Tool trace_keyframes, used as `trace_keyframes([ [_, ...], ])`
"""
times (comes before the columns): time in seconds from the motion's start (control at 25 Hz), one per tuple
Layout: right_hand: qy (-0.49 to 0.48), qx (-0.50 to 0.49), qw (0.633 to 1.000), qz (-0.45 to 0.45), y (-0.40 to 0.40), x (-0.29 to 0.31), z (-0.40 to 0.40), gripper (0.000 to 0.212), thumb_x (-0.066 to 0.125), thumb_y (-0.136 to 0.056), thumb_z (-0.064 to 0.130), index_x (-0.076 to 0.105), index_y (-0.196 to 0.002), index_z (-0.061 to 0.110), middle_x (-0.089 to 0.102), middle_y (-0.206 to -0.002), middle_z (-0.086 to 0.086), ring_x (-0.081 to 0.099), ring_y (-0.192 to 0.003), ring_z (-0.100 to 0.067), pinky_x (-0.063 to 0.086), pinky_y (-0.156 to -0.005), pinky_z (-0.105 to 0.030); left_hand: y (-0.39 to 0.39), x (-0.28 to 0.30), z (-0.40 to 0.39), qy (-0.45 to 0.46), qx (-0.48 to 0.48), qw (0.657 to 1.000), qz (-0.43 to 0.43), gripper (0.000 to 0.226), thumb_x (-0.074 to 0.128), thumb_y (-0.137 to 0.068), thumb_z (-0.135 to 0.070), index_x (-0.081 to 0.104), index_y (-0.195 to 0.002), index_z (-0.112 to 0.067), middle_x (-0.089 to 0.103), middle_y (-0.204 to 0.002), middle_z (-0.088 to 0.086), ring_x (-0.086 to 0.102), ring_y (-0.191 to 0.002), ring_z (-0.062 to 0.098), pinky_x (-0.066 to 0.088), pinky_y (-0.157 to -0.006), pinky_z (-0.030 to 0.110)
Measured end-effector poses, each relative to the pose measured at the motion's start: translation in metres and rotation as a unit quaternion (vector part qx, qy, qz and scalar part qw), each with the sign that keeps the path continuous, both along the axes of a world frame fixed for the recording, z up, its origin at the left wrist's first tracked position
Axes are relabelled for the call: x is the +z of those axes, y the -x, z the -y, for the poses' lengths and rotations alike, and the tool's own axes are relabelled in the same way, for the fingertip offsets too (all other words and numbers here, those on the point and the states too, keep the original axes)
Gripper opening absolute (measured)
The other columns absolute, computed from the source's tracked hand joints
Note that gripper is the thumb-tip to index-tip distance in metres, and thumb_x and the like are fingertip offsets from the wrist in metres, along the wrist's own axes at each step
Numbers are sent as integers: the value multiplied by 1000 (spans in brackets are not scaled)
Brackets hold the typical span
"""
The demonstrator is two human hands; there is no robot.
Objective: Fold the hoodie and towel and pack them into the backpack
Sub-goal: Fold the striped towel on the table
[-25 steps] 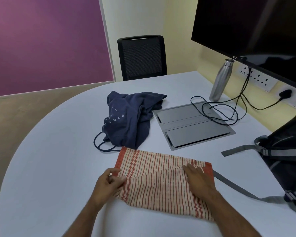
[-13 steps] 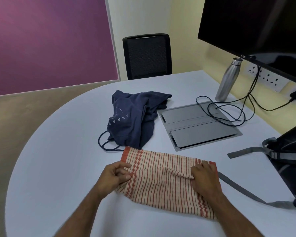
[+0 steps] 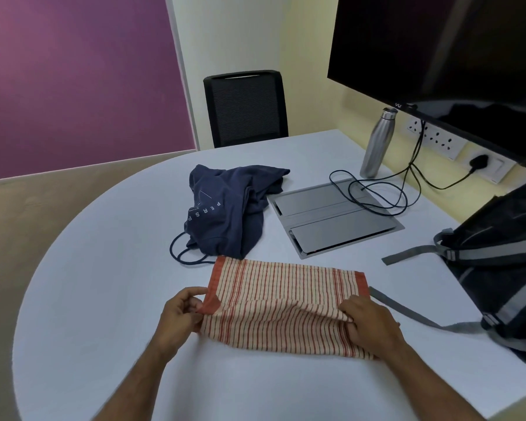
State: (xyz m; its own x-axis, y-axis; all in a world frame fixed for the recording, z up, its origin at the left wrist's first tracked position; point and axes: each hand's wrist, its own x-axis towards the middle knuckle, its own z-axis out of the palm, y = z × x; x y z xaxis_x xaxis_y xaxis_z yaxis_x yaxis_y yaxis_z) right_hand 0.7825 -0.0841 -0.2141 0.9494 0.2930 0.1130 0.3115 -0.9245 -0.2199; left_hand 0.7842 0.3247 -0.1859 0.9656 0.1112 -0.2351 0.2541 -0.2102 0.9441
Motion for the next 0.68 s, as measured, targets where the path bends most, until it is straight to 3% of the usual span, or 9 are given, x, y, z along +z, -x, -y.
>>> trace_keyframes([
  [0.2,0,-19,999,-28,56,6,-9,31,66,-57,14,47,-76,30,54,-72,15,48,-59,-7,22,-48,-9,21,-15,-21,-20,-98,995,0,30,68,-91,4,76,-106,-21,57,-67,7,63,-72,20,60,-85,38],
  [0.32,36,-32,997,-62,87,0,-14,37,69,-50,9,47,-71,29,53,-70,17,49,-60,-4,12,-48,-7,40,-29,-35,-122,-194,973,18,35,63,-92,5,77,-91,-28,73,-88,-5,69,-92,15,58,-87,28],
  [0.4,40,-26,995,-91,109,-11,-19,39,75,-55,6,49,-73,30,56,-72,18,48,-62,-1,18,-47,-7,55,-39,-42,-183,-262,947,6,44,56,-86,10,72,-78,-30,73,-91,-12,68,-93,14,59,-84,29],
  [0.56,56,-36,983,-169,147,-19,-30,13,55,-83,27,55,-92,36,59,-95,18,48,-85,-1,29,-66,-9,81,-47,-50,-289,-365,885,-24,23,54,-67,-2,63,-70,-24,69,-86,-12,66,-85,9,58,-77,30],
  [0.68,66,-56,973,-213,164,-18,-37,16,55,-83,29,59,-95,38,49,-92,23,49,-86,-1,30,-65,-10,91,-53,-47,-287,-317,904,22,16,67,-73,-16,58,-76,-29,68,-84,-13,64,-77,6,58,-72,35],
])
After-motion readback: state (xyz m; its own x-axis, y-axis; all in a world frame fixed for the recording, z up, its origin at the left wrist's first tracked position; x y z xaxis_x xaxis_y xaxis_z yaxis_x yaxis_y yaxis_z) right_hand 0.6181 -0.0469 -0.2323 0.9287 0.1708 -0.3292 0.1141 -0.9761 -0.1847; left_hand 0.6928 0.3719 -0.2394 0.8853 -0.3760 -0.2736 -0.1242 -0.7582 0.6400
